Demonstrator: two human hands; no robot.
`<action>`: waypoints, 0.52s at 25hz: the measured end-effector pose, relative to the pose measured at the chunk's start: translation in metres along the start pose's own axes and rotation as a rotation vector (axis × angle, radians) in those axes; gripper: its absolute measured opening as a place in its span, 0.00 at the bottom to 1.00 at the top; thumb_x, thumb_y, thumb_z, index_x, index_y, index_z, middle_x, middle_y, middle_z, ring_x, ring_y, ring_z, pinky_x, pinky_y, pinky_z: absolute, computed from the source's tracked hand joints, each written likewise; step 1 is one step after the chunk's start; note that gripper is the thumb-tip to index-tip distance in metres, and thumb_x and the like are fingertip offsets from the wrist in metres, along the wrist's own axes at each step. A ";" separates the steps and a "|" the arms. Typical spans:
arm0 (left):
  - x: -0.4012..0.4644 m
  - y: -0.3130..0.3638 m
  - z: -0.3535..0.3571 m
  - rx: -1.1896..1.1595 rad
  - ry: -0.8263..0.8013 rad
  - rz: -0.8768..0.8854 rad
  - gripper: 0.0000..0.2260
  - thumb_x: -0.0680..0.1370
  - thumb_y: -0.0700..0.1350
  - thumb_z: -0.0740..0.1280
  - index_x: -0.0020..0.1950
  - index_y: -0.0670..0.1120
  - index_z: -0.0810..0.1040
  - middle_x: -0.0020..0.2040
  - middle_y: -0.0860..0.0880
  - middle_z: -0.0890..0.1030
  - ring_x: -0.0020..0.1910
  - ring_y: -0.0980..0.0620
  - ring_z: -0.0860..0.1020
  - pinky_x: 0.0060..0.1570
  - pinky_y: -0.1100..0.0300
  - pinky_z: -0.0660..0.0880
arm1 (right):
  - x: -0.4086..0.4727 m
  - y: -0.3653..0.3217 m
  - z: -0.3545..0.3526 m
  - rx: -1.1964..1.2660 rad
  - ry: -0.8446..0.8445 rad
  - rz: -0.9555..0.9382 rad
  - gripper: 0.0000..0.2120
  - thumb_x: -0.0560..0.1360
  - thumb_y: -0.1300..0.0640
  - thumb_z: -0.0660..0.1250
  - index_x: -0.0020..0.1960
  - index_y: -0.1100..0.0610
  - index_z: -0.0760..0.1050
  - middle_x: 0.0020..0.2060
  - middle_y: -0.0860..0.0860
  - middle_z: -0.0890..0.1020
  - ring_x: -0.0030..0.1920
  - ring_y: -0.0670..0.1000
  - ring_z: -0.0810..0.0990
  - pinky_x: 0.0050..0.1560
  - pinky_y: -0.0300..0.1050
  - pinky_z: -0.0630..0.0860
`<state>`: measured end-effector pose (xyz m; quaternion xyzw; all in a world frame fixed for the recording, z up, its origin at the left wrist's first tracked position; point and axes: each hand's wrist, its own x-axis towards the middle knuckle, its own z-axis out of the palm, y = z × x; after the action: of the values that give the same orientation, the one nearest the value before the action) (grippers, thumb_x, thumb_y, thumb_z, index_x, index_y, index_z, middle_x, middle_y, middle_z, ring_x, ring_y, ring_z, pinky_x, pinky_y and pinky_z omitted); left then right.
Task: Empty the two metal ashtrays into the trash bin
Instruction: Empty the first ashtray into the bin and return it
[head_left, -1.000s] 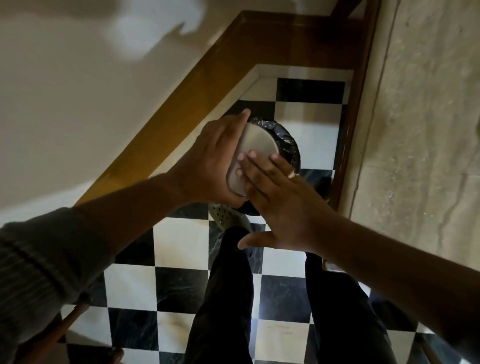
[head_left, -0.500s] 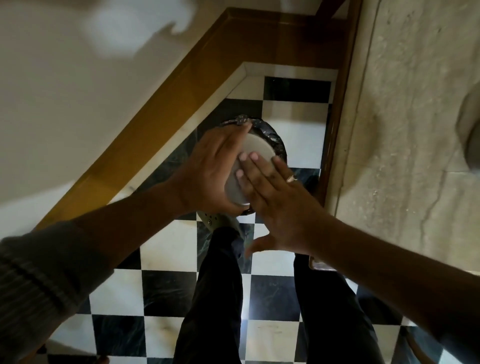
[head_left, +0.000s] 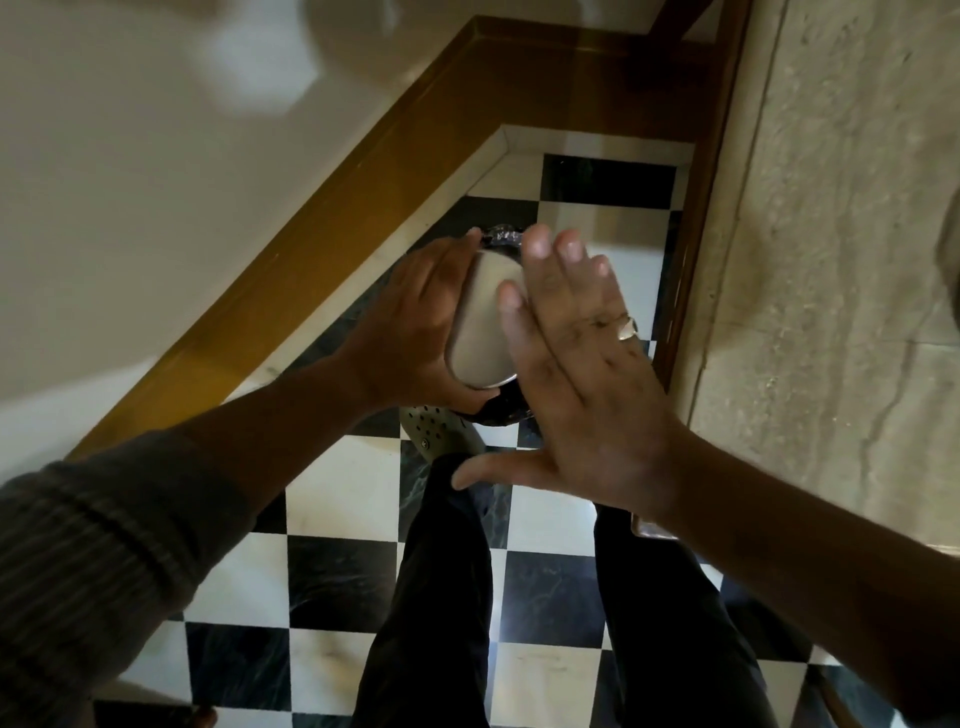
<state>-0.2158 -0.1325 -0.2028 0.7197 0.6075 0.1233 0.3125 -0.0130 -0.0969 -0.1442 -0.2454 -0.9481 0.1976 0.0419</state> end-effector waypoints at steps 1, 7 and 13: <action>0.001 0.005 0.002 -0.011 0.010 0.000 0.56 0.63 0.64 0.80 0.76 0.29 0.63 0.73 0.32 0.71 0.72 0.36 0.70 0.72 0.41 0.69 | 0.001 0.003 0.004 -0.057 -0.196 -0.040 0.59 0.69 0.22 0.61 0.79 0.66 0.47 0.79 0.65 0.52 0.80 0.64 0.45 0.80 0.61 0.43; 0.003 0.019 0.003 -0.080 -0.016 -0.082 0.58 0.61 0.59 0.81 0.79 0.32 0.58 0.74 0.32 0.69 0.72 0.36 0.68 0.69 0.50 0.66 | -0.017 0.014 0.019 -0.099 -0.440 -0.039 0.54 0.68 0.31 0.70 0.79 0.63 0.55 0.80 0.64 0.57 0.80 0.67 0.51 0.78 0.67 0.53; 0.004 0.015 -0.016 -0.477 -0.205 -0.347 0.54 0.60 0.64 0.78 0.80 0.48 0.57 0.72 0.48 0.73 0.66 0.49 0.76 0.59 0.59 0.78 | -0.021 0.022 0.016 0.286 -0.051 0.163 0.23 0.77 0.64 0.69 0.70 0.67 0.71 0.70 0.67 0.73 0.73 0.65 0.69 0.72 0.57 0.70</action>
<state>-0.2121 -0.1250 -0.1826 0.5204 0.6405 0.1342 0.5485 0.0128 -0.0951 -0.1672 -0.3081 -0.8880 0.3395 0.0361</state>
